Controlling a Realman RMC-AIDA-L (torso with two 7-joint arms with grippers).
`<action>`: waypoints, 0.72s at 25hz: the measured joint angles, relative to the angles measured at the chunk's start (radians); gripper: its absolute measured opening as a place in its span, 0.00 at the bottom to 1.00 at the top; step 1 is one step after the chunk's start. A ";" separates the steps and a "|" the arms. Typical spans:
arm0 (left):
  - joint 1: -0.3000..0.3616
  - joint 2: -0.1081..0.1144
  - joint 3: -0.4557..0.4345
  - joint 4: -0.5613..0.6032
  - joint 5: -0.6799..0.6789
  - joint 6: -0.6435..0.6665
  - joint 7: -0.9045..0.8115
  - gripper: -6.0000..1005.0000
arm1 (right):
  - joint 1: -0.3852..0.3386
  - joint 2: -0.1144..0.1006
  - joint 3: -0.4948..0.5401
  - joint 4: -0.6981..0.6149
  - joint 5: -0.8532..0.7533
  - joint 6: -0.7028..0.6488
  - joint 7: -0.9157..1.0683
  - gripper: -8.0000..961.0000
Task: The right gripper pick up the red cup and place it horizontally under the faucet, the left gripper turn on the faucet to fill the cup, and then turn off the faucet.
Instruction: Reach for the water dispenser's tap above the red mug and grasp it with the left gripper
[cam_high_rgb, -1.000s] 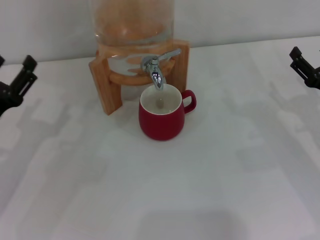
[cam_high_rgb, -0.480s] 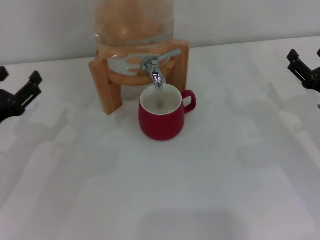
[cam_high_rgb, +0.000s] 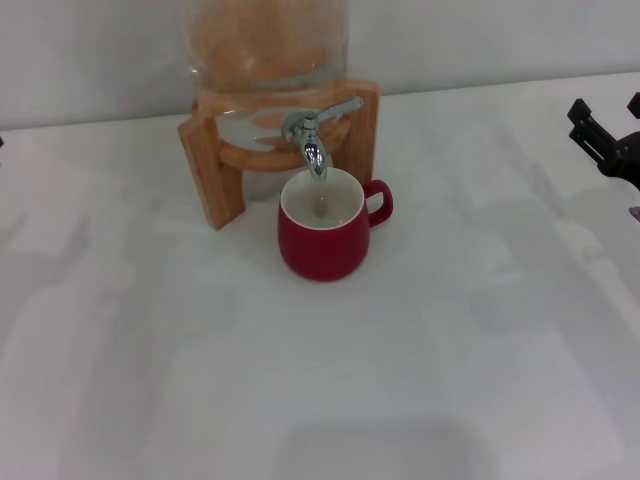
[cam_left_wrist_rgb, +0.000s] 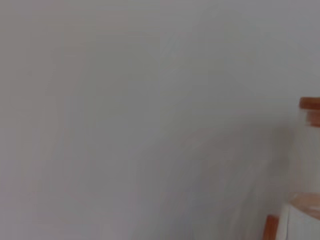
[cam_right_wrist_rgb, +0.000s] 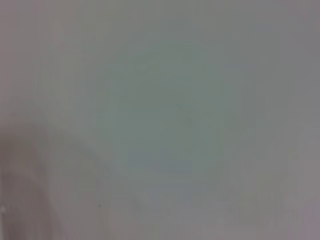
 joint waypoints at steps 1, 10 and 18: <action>0.002 -0.003 -0.021 0.025 0.087 0.004 -0.091 0.86 | 0.000 0.000 0.000 0.000 0.000 0.001 0.000 0.91; -0.082 -0.032 -0.229 0.215 0.854 0.254 -0.810 0.86 | 0.000 -0.001 0.000 -0.003 0.000 0.012 0.001 0.91; -0.241 -0.051 -0.328 0.374 1.306 0.581 -1.047 0.86 | 0.016 -0.002 -0.001 -0.004 -0.002 0.013 0.013 0.91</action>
